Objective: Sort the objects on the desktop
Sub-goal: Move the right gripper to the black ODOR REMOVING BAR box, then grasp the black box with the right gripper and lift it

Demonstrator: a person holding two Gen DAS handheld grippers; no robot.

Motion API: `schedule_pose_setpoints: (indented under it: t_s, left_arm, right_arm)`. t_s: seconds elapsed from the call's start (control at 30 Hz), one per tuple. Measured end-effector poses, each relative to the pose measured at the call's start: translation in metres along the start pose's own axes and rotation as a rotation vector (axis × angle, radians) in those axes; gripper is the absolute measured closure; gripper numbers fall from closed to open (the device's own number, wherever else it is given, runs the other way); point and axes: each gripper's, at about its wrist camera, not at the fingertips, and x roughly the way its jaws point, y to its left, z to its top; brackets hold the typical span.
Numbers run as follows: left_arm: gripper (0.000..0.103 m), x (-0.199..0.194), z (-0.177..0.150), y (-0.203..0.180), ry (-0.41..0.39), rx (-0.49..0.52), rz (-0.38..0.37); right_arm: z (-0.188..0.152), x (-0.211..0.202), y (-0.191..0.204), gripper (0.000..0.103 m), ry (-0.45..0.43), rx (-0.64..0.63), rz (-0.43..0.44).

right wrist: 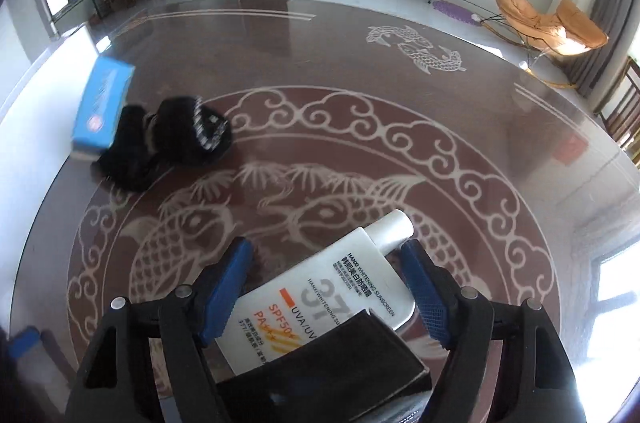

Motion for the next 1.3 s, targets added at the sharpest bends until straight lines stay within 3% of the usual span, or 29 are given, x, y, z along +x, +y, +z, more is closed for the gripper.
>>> schedule_pose_setpoints:
  t_s: [0.1,0.13,0.17,0.27,0.33,0.47,0.7,0.8,1.07,1.3]
  left_arm:
    - [0.000,-0.001,0.000,0.003,-0.007,-0.016,-0.011]
    - [0.000,-0.001,0.000,0.003,-0.008,-0.018,-0.015]
    - [0.000,0.000,0.000,0.003,-0.008,-0.019,-0.015]
    - [0.000,-0.001,0.000,0.003,-0.008,-0.017,-0.013]
    - [0.000,-0.001,0.000,0.004,-0.010,-0.022,-0.020]
    - [0.000,-0.002,0.000,0.005,-0.012,-0.025,-0.025]
    - [0.000,-0.001,0.000,0.001,-0.006,-0.011,-0.006]
    - [0.000,-0.001,-0.001,0.002,-0.008,-0.016,-0.013]
    - [0.000,-0.002,-0.001,0.002,-0.007,-0.014,-0.012]
    - [0.000,-0.002,-0.001,0.000,-0.002,-0.003,0.003]
  right_arm:
    - [-0.042,-0.057,-0.002,0.022,-0.174,0.058,0.003]
    - [-0.054,-0.071,-0.004,0.016,-0.216,0.091,-0.009]
    - [-0.066,-0.080,-0.004,0.004,-0.227,0.116,-0.028]
    - [-0.086,-0.081,0.004,0.001,-0.151,0.091,-0.037]
    - [-0.097,-0.091,0.007,0.001,-0.163,0.096,-0.067]
    - [-0.137,-0.124,0.002,0.001,-0.205,0.273,-0.046]
    - [-0.187,-0.121,-0.008,0.001,-0.071,0.529,0.038]
    - [-0.190,-0.109,-0.004,0.000,-0.046,0.593,0.045]
    - [-0.170,-0.095,0.027,0.000,-0.082,0.478,-0.027]
    - [-0.173,-0.094,0.035,0.000,-0.085,0.431,-0.023]
